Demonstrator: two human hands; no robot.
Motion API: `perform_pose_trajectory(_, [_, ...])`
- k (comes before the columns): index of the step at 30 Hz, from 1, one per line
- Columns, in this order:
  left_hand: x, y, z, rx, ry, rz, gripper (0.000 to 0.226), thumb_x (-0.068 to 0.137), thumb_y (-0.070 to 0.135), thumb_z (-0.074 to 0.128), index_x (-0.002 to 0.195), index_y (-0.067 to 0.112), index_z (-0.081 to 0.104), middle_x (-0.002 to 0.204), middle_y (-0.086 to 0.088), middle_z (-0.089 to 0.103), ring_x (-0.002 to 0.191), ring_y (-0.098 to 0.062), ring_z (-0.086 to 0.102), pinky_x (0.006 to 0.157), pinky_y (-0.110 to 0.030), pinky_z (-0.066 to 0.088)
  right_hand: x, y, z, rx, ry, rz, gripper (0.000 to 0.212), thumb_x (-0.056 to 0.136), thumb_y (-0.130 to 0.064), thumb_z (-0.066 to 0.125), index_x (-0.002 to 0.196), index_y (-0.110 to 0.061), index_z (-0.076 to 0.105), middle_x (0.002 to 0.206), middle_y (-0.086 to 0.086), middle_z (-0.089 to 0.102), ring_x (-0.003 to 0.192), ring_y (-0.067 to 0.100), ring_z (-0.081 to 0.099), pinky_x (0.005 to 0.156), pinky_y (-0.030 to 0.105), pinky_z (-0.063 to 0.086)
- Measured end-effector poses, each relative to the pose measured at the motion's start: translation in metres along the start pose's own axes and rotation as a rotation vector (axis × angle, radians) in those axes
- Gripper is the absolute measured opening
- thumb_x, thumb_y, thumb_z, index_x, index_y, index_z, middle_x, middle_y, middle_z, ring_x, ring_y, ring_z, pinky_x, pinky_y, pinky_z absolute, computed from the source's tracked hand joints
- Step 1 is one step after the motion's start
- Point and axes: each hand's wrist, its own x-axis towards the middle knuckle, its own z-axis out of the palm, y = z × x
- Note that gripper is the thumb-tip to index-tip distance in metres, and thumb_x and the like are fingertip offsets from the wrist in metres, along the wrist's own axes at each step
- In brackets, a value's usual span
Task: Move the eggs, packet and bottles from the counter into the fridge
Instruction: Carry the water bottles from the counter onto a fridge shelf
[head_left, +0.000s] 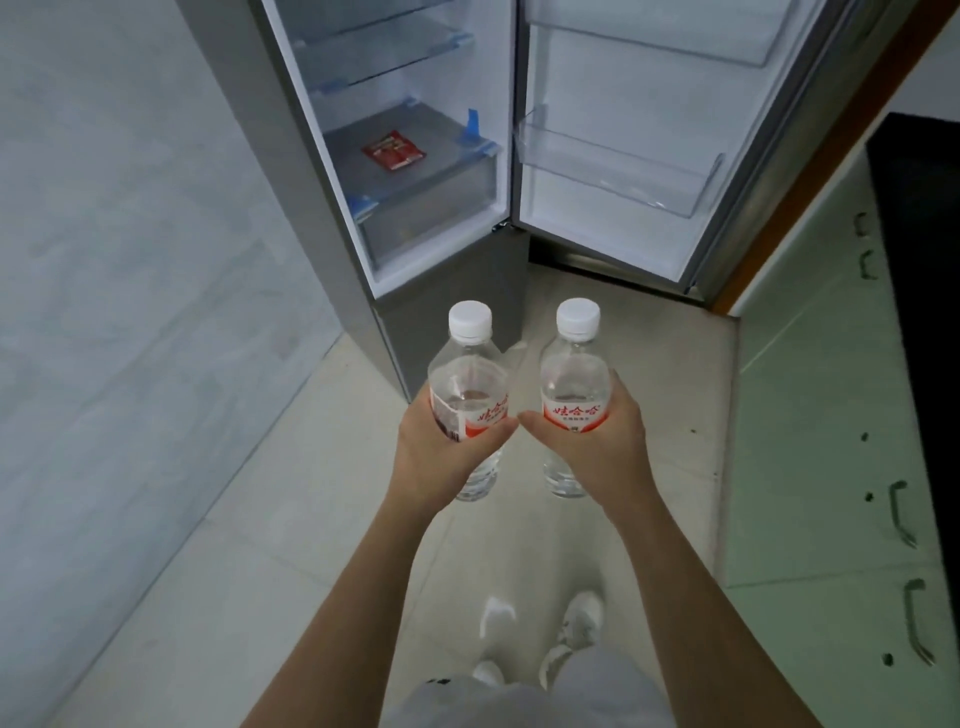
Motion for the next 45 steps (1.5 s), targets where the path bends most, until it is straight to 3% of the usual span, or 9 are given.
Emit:
perform_pose_trajectory(7, [0.088,0.001,0.025,-0.010,0.070,-0.001,0.046,0.073,0.031,0.085,0.111,0.028,0.060,0.095,0.015,0.072,0.089,-0.002,0.070,0.070,-0.012,0.053,0.105,0.000,0.012,0.006,-0.071,-0.065,0.065,0.068,-0.027,0.092,0.120,-0.032,0.053,0.103,-0.022,0.064,0.091,-0.009,0.065,0.070,0.004,0.050])
perform_pose_trajectory(12, [0.164,0.015,0.053,-0.006,0.138,0.019,0.050,0.073,0.025,0.086,0.115,0.018,0.060,0.098,0.007,0.072,0.090,-0.007,0.071,0.074,-0.016,0.056,0.201,-0.006,0.004,-0.012,-0.112,-0.142,0.066,0.066,-0.030,0.092,0.121,-0.026,0.057,0.103,-0.014,0.068,0.092,-0.005,0.066,0.073,0.006,0.052])
perform_pose_trajectory(21, [0.266,0.031,0.087,0.039,0.247,0.000,0.052,0.072,0.029,0.085,0.116,0.020,0.060,0.099,0.010,0.071,0.091,-0.004,0.070,0.072,-0.012,0.053,0.333,-0.011,-0.003,-0.056,-0.214,-0.206,0.074,0.067,-0.042,0.088,0.129,-0.018,0.057,0.112,-0.004,0.071,0.098,0.011,0.069,0.083,0.021,0.059])
perform_pose_trajectory(23, [0.280,0.030,0.088,0.035,0.282,-0.007,0.053,0.070,0.031,0.086,0.115,0.019,0.060,0.098,0.009,0.072,0.090,-0.005,0.070,0.073,-0.013,0.053,0.352,-0.012,0.001,-0.053,-0.255,-0.192,0.069,0.068,-0.038,0.089,0.126,-0.020,0.057,0.108,-0.008,0.070,0.095,0.005,0.069,0.078,0.014,0.057])
perform_pose_trajectory(26, [0.300,0.028,0.086,0.039,0.321,-0.025,0.046,0.071,0.024,0.086,0.110,0.022,0.061,0.095,0.011,0.072,0.086,-0.003,0.071,0.070,-0.011,0.053,0.377,-0.016,0.014,-0.026,-0.319,-0.176,0.060,0.069,-0.031,0.091,0.119,-0.023,0.058,0.100,-0.014,0.068,0.088,-0.007,0.066,0.067,0.004,0.050])
perform_pose_trajectory(30, [0.331,0.023,0.076,0.065,0.363,-0.030,0.041,0.073,0.020,0.085,0.103,0.032,0.059,0.092,0.013,0.071,0.084,-0.002,0.070,0.068,-0.010,0.052,0.407,-0.020,0.036,0.000,-0.356,-0.176,0.060,0.069,-0.027,0.091,0.120,-0.017,0.061,0.101,-0.009,0.071,0.090,-0.005,0.067,0.069,0.006,0.051])
perform_pose_trajectory(37, [0.409,0.002,0.047,0.032,0.418,-0.066,0.049,0.073,0.026,0.085,0.114,0.024,0.059,0.099,0.012,0.071,0.090,-0.004,0.070,0.073,-0.012,0.054,0.478,-0.032,0.094,0.020,-0.405,-0.207,0.062,0.067,-0.023,0.092,0.114,-0.038,0.054,0.105,-0.020,0.067,0.096,-0.012,0.064,0.078,0.006,0.051])
perform_pose_trajectory(40, [0.451,-0.001,0.031,0.023,0.425,-0.078,0.050,0.073,0.025,0.086,0.113,0.031,0.057,0.099,0.017,0.069,0.090,0.003,0.068,0.068,-0.006,0.050,0.516,-0.041,0.122,0.006,-0.396,-0.199,0.063,0.066,-0.025,0.092,0.118,-0.032,0.057,0.106,-0.016,0.070,0.098,-0.005,0.067,0.079,0.010,0.053])
perform_pose_trajectory(45, [0.514,-0.004,0.002,0.025,0.424,-0.094,0.051,0.073,0.023,0.085,0.113,0.030,0.055,0.098,0.019,0.067,0.088,0.011,0.065,0.066,-0.002,0.048,0.568,-0.054,0.164,-0.004,-0.382,-0.170,0.062,0.067,-0.021,0.092,0.119,-0.022,0.058,0.102,-0.013,0.069,0.089,-0.011,0.065,0.071,0.003,0.049])
